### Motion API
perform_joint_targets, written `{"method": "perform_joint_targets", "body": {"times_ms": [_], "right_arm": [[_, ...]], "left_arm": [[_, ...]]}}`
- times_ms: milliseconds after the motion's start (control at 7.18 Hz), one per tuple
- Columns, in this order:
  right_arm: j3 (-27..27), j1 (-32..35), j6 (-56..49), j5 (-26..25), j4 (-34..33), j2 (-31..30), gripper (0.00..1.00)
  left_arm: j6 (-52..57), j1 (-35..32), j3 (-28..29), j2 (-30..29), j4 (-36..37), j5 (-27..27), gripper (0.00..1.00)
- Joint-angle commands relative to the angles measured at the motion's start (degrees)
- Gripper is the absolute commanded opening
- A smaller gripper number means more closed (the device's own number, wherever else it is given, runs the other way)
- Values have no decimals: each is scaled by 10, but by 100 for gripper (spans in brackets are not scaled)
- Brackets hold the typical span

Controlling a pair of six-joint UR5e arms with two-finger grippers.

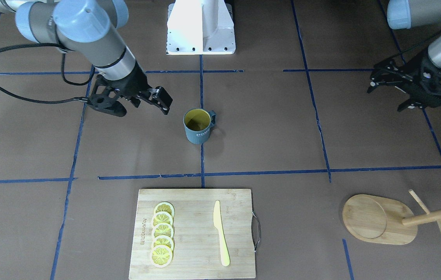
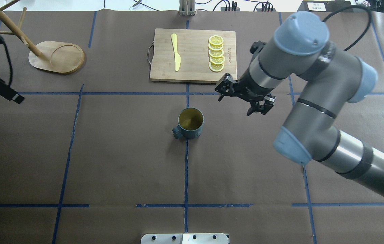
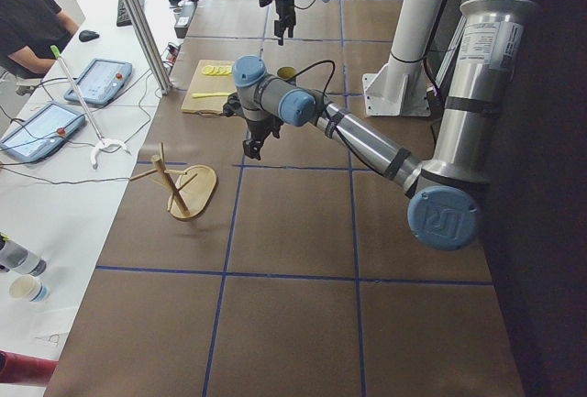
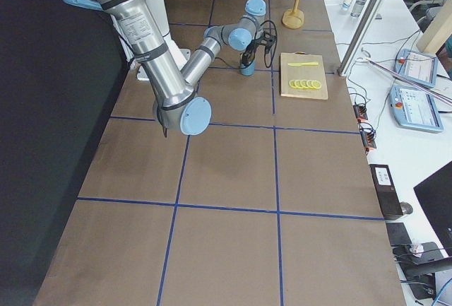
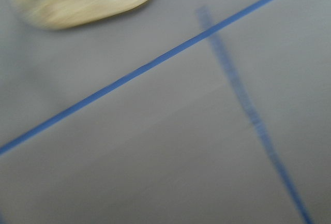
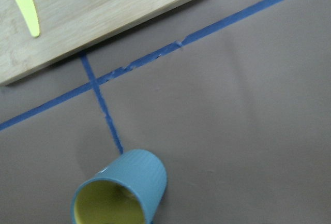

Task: Hang cup on storage rack
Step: 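Open the right gripper and raise it away while the left arm reaches toward the mug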

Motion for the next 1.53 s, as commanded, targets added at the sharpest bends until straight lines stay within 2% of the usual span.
{"method": "perform_joint_targets", "body": {"times_ms": [0, 139, 278, 418, 557, 696, 835, 975, 1114, 1392], "right_arm": [[31, 78, -62, 54, 0, -77, 100], [34, 106, -107, 69, 0, -98, 100], [31, 136, -148, 69, 0, -120, 100], [33, 166, -210, 70, 0, -149, 100], [33, 177, -232, 73, 1, -163, 100], [31, 177, -233, 73, 1, -167, 100], [29, 177, -233, 73, 1, -167, 100], [29, 176, -233, 72, 1, -167, 100], [29, 176, -233, 72, 1, -167, 100], [26, 176, -237, 71, 1, -167, 100]], "left_arm": [[-233, 121, 0, -48, -157, 49, 100], [-287, 207, 16, -65, -251, 192, 99], [-286, 288, 55, -81, -326, 279, 99], [-268, 310, 119, -106, -445, 344, 91], [-253, 327, 176, -127, -541, 365, 91], [-251, 330, 232, -132, -641, 367, 98], [-251, 334, 297, -147, -760, 367, 98], [-251, 351, 330, -168, -788, 374, 97], [-249, 385, 334, -169, -796, 439, 97], [-222, 400, 333, -170, -799, 459, 97]]}}
